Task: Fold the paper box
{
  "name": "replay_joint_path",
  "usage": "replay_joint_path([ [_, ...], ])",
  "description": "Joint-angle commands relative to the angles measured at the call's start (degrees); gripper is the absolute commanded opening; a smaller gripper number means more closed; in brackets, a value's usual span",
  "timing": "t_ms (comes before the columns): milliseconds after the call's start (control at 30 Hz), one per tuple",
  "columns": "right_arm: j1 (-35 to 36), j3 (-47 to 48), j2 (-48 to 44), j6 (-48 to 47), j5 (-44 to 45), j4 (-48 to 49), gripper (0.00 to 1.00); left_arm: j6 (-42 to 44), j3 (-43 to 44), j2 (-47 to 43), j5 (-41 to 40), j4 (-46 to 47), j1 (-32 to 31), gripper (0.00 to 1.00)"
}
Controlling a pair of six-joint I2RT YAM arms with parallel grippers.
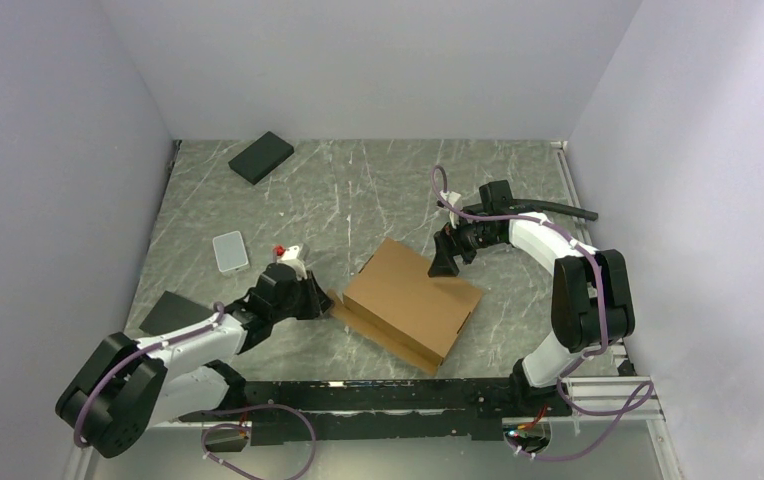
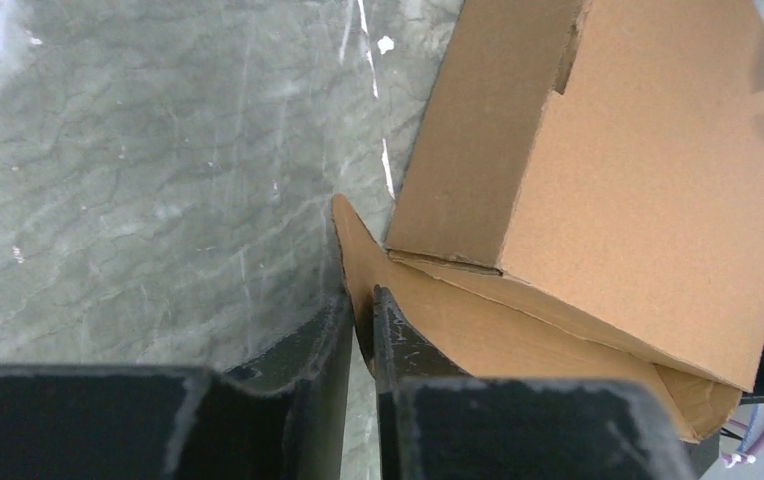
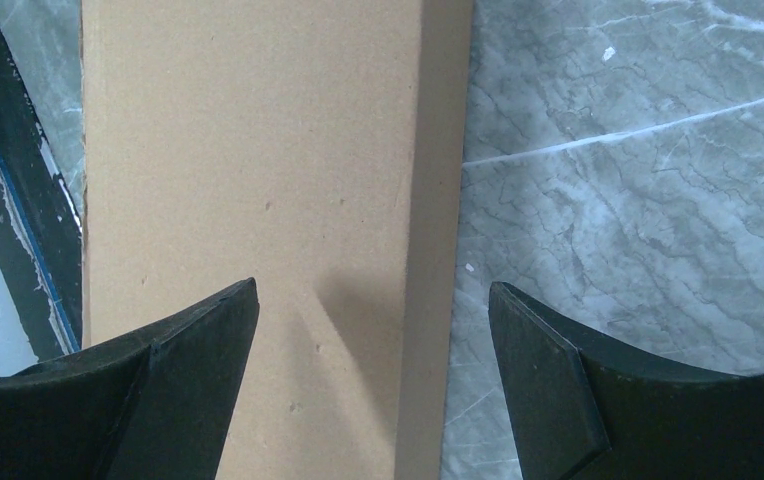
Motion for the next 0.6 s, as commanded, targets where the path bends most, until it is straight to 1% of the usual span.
replay_joint_path([
  [0,0.23,0.1,-0.2,0.02,-1.62,1.35,0.89,1.32,1.24,0.22,1.16,3.18,-0.02,0.15],
  [67,0.3,0.06,-0.14,0.02,-1.58,1.4,0.89,2.13,1.01,-0.14,1.22,3.51,0.03,0.12],
  [167,0.37,0.08,-0.06,0.02,-1.53,1.42,0.89,3.3,0.12,-1.1,2.27,5.43,-0.02,0.02],
  [200,0.39,0.09,-0.03,0.05,-1.49,1.42,0.88,3.74,-0.24,-1.51,2.64,6.12,-0.02,0.0],
  [433,0.48,0.01,0.08,0.15,-1.38,1.51,0.88,6.19,-1.27,-3.07,4.44,6.72,-0.1,0.0],
  [567,0.77,-0.22,0.43,0.95,-0.51,2.21,0.88,6.77,-2.45,-3.32,5.09,8.55,-0.55,0.0],
])
